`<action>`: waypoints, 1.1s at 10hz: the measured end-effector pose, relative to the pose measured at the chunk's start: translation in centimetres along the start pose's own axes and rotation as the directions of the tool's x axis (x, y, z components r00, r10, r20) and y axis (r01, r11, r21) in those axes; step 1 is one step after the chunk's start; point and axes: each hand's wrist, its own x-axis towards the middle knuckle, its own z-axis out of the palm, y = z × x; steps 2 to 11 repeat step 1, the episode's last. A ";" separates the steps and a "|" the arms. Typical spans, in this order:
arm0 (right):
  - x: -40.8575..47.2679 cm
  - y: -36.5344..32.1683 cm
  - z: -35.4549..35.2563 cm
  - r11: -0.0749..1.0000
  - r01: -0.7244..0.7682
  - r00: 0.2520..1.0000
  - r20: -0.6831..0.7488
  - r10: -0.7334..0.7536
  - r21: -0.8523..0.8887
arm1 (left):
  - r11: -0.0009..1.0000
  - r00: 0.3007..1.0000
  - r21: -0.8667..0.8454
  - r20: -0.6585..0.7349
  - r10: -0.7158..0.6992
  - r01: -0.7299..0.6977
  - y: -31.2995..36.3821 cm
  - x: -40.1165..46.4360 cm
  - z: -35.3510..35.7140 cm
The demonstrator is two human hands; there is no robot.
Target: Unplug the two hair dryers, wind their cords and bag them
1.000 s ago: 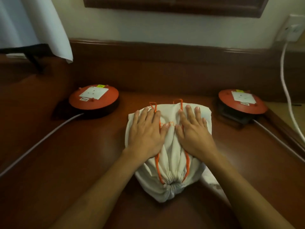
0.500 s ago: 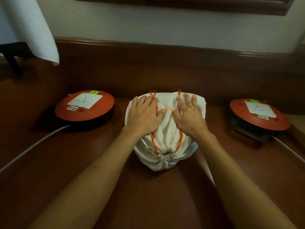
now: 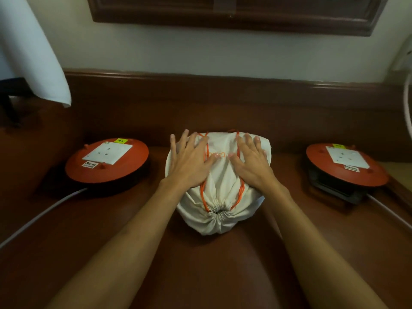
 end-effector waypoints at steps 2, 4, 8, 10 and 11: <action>-1.3 -0.9 -1.6 0.991 0.039 0.999 -0.031 -0.036 0.131 | 0.978 0.969 -0.181 -0.208 -0.137 0.099 0.0 -1.1 -1.3; -1.3 -0.9 -1.6 0.991 0.039 0.999 -0.031 -0.036 0.131 | 0.978 0.969 -0.181 -0.208 -0.137 0.099 0.0 -1.1 -1.3; -1.3 -0.9 -1.6 0.991 0.039 0.999 -0.031 -0.036 0.131 | 0.978 0.969 -0.181 -0.208 -0.137 0.099 0.0 -1.1 -1.3; -1.3 -0.9 -1.6 0.991 0.039 0.999 -0.031 -0.036 0.131 | 0.978 0.969 -0.181 -0.208 -0.137 0.099 0.0 -1.1 -1.3; -1.3 -0.9 -1.6 0.991 0.039 0.999 -0.031 -0.036 0.131 | 0.978 0.969 -0.181 -0.208 -0.137 0.099 0.0 -1.1 -1.3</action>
